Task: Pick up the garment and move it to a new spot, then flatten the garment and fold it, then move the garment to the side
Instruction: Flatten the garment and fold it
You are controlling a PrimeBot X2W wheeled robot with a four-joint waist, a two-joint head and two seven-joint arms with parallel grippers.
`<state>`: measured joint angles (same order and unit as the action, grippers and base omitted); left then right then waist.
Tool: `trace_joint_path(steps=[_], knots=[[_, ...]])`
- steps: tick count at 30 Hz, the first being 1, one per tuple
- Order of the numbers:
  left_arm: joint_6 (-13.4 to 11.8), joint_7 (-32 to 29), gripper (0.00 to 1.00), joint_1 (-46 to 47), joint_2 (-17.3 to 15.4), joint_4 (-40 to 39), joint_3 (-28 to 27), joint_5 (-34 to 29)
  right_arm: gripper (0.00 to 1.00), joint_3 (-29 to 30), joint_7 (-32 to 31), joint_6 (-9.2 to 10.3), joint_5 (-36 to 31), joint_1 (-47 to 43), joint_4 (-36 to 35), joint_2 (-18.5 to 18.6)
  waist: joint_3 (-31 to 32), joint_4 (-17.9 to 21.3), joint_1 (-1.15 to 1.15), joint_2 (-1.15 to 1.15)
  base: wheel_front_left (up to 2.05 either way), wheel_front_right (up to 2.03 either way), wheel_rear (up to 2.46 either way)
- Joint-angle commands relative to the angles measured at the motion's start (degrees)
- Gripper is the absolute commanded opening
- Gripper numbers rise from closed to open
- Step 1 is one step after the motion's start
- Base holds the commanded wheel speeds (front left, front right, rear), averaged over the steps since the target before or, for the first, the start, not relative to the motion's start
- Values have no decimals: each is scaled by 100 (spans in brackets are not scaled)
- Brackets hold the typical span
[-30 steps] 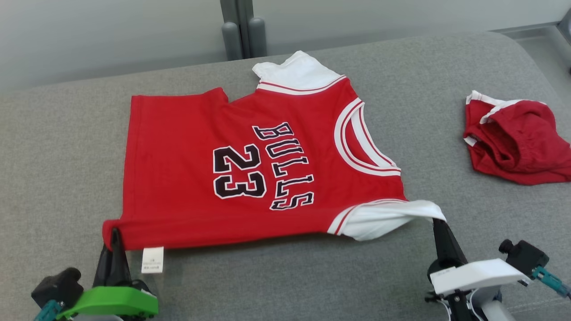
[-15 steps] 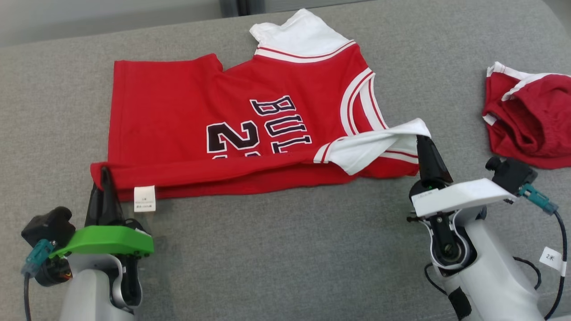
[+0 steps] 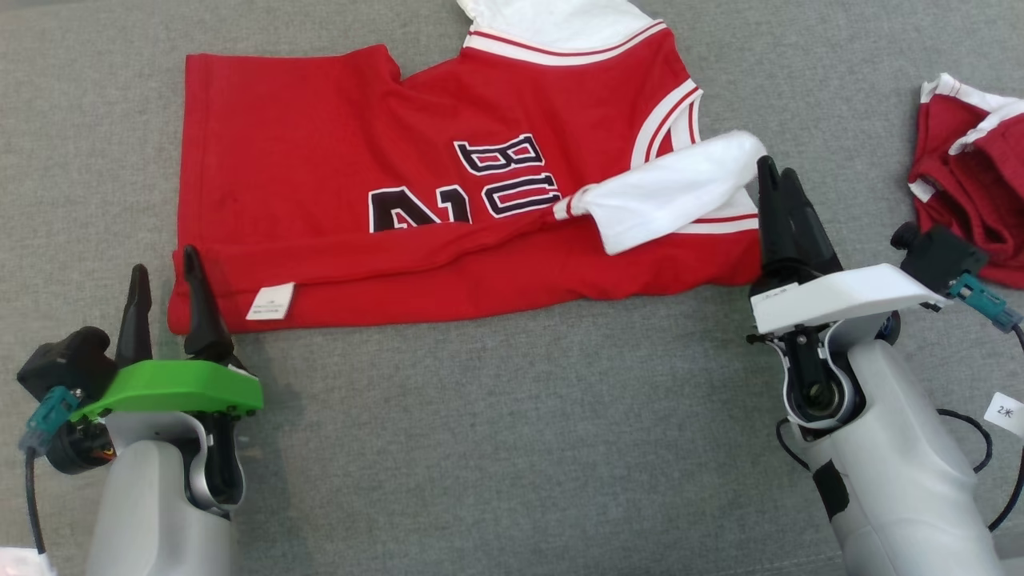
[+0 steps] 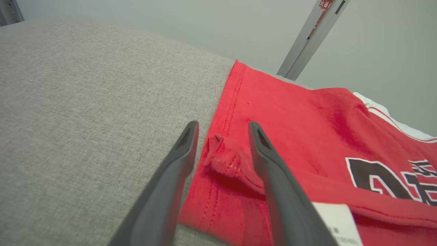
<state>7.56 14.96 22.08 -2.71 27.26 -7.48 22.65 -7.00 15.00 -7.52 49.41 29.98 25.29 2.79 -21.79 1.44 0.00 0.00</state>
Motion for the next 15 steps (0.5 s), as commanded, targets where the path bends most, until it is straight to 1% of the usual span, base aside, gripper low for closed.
trace_joint_path(steps=[1,5,11,13,15], knots=[[-17,31,100,15,-44,-52,-82,58,100,112,24,7,-144,-32,-26,29,-9,-13,0,0,0,0,0],[-17,26,100,-239,-34,-200,-206,-30,100,481,24,7,-561,-239,-146,24,23,-21,0,0,0,0,0],[-17,26,100,-586,-37,-176,-28,-397,100,897,24,7,-1257,-603,-196,26,103,-26,0,0,0,0,0],[-17,26,100,-673,-37,-125,67,-522,100,948,24,7,-1499,-698,-199,22,125,-29,0,0,0,0,0],[-17,26,100,-682,-46,-82,25,-577,100,973,24,7,-1720,-791,-211,25,137,-24,0,0,0,0,0]])
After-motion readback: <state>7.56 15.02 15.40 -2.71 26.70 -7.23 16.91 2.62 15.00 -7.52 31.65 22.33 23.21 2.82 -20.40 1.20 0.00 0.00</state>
